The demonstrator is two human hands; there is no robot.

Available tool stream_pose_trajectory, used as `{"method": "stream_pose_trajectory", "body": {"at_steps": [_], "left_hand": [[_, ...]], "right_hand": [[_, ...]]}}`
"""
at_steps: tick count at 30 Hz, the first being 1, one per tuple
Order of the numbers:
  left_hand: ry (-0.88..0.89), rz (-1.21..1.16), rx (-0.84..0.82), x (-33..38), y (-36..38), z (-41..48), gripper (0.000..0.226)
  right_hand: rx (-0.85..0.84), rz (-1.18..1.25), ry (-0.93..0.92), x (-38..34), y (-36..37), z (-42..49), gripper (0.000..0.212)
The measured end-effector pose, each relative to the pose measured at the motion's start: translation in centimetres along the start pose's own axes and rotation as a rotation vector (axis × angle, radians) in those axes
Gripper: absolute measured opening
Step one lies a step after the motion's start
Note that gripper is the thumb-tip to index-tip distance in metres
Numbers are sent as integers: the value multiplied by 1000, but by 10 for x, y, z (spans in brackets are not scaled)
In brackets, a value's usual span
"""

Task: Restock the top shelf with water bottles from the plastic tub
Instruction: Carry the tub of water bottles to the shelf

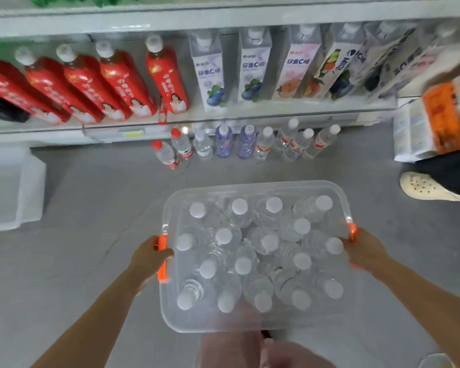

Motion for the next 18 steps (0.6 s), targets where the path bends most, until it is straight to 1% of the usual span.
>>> {"method": "stream_pose_trajectory", "body": {"at_steps": [3, 5, 8, 9, 11, 13, 15, 18], "left_hand": [[-9, 14, 15, 31, 6, 24, 17], [-12, 4, 30, 48, 9, 42, 17], [-37, 5, 80, 68, 11, 77, 15], [-42, -1, 80, 73, 15, 89, 14], [-65, -46, 85, 79, 20, 113, 15], [-74, -69, 85, 87, 24, 135, 19], [-71, -92, 85, 97, 30, 156, 23], [-50, -79, 95, 113, 35, 184, 22]], "right_hand": [[-9, -4, 4, -9, -6, 37, 29], [-7, 13, -2, -17, -8, 66, 25], [-34, 1, -41, -35, -3, 108, 13], [-39, 3, -48, -39, -1, 122, 13], [-40, 2, -76, -48, 6, 152, 18], [-59, 10, -87, -53, 15, 177, 26], [-73, 13, -89, -58, 22, 198, 30], [-77, 62, -68, -59, 34, 225, 20]]}}
Point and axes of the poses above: each hand's wrist, its own z-axis towards the middle knuckle, its own y-axis out of the palm, x = y × z, the point moved 9 cm from there along z, towards the middle knuckle, and after that the axes turned 10 degrees about -y, right-handed, at the moved point
